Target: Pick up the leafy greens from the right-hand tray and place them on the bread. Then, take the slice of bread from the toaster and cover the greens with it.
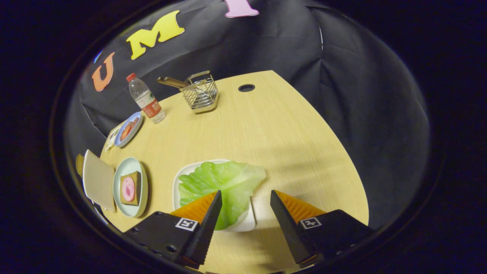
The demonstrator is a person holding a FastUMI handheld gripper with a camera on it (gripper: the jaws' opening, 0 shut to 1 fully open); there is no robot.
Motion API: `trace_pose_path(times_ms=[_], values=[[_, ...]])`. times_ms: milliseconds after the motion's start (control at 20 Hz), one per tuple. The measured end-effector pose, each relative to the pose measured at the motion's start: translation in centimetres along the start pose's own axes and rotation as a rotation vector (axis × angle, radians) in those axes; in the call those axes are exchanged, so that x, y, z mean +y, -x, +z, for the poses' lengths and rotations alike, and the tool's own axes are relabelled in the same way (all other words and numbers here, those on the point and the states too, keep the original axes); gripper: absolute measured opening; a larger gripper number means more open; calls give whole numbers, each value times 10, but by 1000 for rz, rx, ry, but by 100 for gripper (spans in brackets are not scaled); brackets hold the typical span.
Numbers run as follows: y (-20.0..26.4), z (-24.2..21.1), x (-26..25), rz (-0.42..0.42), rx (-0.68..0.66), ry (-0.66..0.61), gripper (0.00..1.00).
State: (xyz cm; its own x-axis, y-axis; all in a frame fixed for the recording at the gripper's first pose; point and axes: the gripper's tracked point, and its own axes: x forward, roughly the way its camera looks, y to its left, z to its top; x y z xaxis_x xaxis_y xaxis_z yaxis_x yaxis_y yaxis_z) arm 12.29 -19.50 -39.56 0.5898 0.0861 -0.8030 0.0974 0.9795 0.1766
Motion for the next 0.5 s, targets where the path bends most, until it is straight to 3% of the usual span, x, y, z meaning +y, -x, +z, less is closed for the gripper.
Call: trace_pose_path(times_ms=[200, 400, 500], values=[[-7, 2, 7, 13, 37, 42, 58], [-9, 8, 16, 21, 48, 88, 40], [-12, 5, 19, 10, 72, 94, 40]])
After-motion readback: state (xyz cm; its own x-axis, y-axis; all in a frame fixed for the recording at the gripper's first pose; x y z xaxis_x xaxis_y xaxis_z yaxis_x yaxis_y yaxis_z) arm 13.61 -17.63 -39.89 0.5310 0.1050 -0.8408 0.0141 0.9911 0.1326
